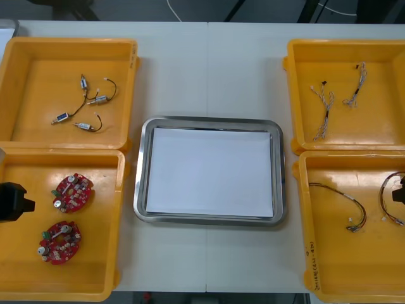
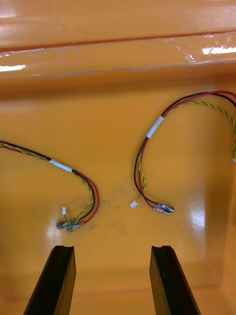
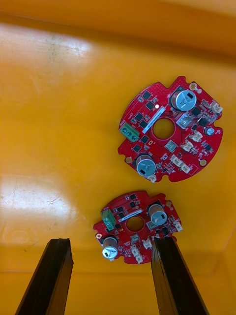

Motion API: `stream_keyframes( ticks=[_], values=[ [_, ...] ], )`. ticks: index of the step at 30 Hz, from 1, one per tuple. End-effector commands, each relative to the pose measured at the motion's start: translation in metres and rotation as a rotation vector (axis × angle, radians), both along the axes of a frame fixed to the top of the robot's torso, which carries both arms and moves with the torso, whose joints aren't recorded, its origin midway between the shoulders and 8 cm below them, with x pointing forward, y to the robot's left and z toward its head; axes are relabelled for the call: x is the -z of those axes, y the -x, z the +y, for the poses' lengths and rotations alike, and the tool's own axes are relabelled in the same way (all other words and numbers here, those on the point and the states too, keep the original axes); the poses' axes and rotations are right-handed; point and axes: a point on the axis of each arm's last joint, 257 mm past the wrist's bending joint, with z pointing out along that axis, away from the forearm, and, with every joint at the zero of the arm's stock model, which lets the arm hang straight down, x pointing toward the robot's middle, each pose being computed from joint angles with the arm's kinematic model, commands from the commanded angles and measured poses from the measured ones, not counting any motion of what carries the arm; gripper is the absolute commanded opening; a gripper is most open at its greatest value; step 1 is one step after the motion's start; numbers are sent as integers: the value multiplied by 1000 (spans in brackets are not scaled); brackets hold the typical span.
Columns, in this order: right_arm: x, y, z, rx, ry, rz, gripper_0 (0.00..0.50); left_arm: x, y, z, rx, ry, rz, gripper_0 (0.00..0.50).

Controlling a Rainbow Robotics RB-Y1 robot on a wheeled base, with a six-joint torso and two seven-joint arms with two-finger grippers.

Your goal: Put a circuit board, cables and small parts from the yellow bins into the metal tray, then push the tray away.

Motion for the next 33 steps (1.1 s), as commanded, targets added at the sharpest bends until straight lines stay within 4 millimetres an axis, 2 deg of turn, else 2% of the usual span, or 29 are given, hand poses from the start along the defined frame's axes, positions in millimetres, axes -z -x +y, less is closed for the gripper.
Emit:
stream_keyframes(
  ticks=[1,18,25,33],
  values=[
    [2,4,-15,-27,53,35,436,12,11,-1,-23,11,-13,472],
    [8,-6,-29,-18,32,63,435,56,27,-3,-116,-10,16,472],
    [10,-26,-36,-14,32,8,437,72,31,-11,-154,17,35,473],
    [6,-46,-41,-9,46,-57,437,89,39,-8,-179,29,46,472]
  ],
)
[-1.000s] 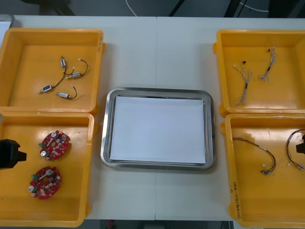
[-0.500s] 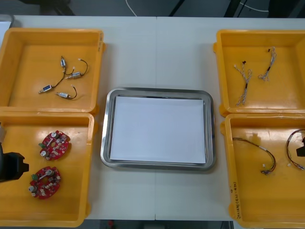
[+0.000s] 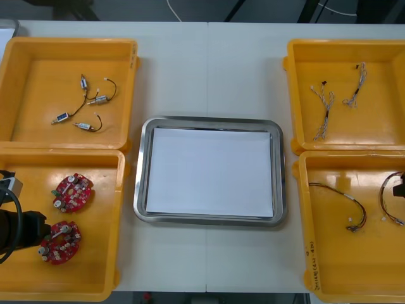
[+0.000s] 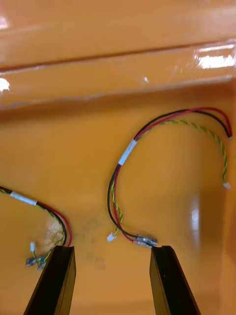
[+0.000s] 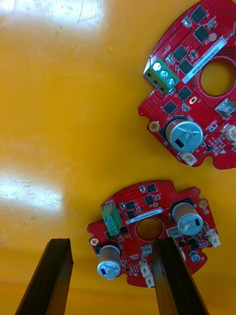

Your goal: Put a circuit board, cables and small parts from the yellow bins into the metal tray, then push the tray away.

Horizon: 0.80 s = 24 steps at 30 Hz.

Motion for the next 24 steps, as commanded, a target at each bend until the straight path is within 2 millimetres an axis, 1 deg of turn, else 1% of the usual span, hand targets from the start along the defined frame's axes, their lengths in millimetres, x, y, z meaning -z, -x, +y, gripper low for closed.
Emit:
stream_keyframes(
  ticks=[1,6,15,20,24],
  values=[
    [-17,-20,-12,-42,68,-54,436,20,18,0,-95,40,32,473],
    [-10,-27,-14,-43,73,-63,435,28,24,2,-116,50,48,473],
    [7,-37,-8,-57,74,-53,437,45,25,-1,-142,70,47,474],
    [18,-39,-10,-53,72,-44,434,48,27,-3,-148,75,52,473],
    [25,-41,-11,-49,68,-44,438,51,31,-3,-157,79,61,473]
  ],
)
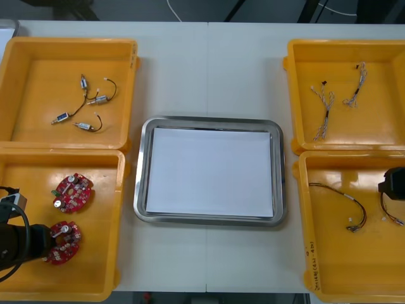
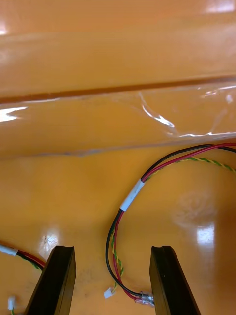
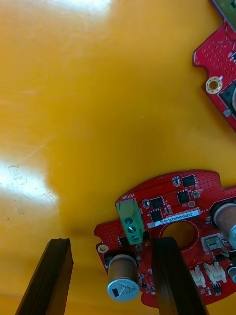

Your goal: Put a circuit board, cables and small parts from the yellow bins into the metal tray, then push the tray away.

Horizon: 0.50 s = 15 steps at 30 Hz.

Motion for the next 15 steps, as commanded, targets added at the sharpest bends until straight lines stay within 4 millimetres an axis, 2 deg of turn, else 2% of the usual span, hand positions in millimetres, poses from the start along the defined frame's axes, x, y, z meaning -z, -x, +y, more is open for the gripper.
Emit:
stream_keyframes(
  ticks=[1,8,15],
  values=[
    [-11,-13,-9,-36,59,-27,437,16,20,-5,-100,46,32,474],
    [-4,-14,-10,-33,58,-21,435,16,22,-3,-109,51,26,473],
    [0,-15,-7,-37,59,-20,437,7,16,1,-130,64,6,472]
  ],
)
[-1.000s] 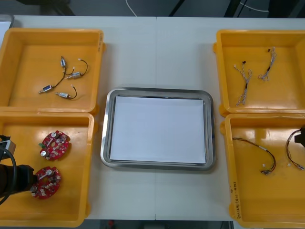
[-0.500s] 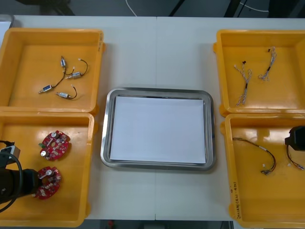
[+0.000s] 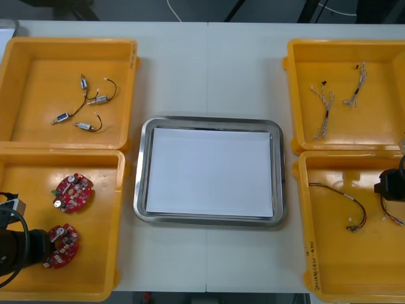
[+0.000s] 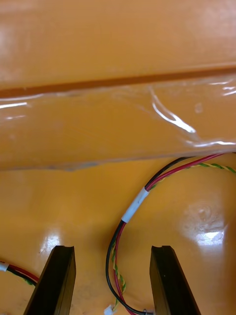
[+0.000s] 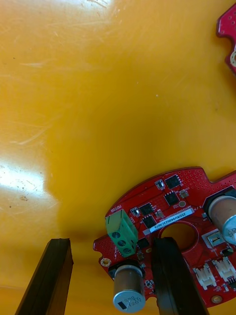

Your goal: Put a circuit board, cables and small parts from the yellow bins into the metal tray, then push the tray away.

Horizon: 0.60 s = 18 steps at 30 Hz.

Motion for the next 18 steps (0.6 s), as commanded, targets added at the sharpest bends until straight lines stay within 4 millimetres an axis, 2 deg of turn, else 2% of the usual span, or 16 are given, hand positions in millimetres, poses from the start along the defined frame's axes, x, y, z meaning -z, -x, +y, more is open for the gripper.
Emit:
stream_keyframes(
  ticks=[1,7,18],
  values=[
    [-10,-11,-10,-34,58,-23,437,-2,6,1,-127,62,-1,473],
    [-3,-13,-14,-25,55,-23,435,-11,6,-4,-135,85,7,473],
    [11,-16,-8,-18,34,-25,436,-8,12,-9,-137,110,20,473]
  ],
)
